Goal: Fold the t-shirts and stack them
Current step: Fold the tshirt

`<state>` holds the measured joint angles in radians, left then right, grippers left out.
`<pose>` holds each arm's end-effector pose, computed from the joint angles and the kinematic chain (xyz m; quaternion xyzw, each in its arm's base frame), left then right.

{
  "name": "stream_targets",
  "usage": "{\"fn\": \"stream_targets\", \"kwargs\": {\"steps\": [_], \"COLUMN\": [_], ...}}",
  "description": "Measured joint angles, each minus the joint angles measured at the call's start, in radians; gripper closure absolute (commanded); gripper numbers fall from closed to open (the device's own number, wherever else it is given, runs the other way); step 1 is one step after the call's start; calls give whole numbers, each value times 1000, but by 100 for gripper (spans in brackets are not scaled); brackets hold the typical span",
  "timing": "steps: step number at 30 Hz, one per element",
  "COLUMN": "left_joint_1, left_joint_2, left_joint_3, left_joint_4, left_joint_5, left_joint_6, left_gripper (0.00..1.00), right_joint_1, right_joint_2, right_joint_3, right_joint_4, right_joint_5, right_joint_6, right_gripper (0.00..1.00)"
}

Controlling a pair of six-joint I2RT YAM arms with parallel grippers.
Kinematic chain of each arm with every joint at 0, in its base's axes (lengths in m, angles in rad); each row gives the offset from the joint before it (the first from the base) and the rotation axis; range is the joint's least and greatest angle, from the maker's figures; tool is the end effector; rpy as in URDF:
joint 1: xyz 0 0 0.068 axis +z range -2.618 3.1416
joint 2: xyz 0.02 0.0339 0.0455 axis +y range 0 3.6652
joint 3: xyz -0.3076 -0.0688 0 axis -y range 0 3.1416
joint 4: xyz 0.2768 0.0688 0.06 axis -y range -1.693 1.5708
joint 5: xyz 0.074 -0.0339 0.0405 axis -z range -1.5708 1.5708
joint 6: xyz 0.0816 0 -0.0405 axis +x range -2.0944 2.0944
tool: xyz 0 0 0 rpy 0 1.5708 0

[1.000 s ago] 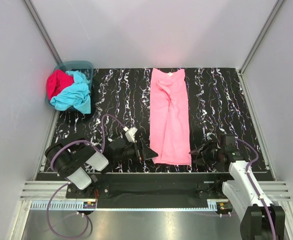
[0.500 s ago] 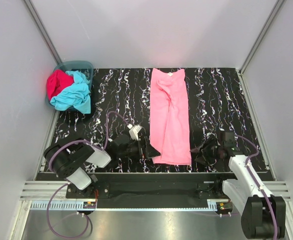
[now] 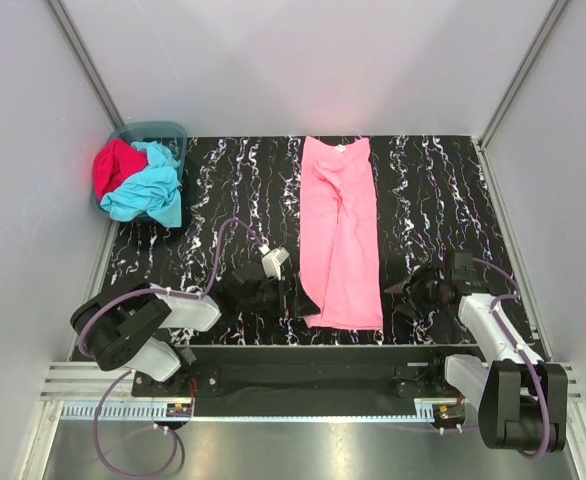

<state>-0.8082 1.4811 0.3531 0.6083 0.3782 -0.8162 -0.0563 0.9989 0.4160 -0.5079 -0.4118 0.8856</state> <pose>0.1822 -0.2343 0.1211 0.0909 0.8500 -0.4695 0.2209 0.1879 0.0221 0.1379 0.3881 0.8694 0.2755 0.1330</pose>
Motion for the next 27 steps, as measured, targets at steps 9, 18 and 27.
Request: {"fn": "stream_targets", "kwargs": {"steps": [9, 18, 27], "left_joint_1": [0, -3, -23], "left_joint_2": [6, 107, 137], "left_joint_3": [2, 66, 63], "left_joint_4": [-1, 62, 123], "left_joint_5": [6, 19, 13], "left_joint_6": [7, 5, 2], "left_gripper": [1, 4, 4], "right_joint_1": [-14, -20, -21], "right_joint_2": [38, 74, 72], "right_joint_3": [0, -5, -34], "right_joint_4": [29, 60, 103], "right_joint_5": [-5, -61, -104], "right_joint_6": [-13, -19, -11], "right_gripper": [43, 44, 45]}}
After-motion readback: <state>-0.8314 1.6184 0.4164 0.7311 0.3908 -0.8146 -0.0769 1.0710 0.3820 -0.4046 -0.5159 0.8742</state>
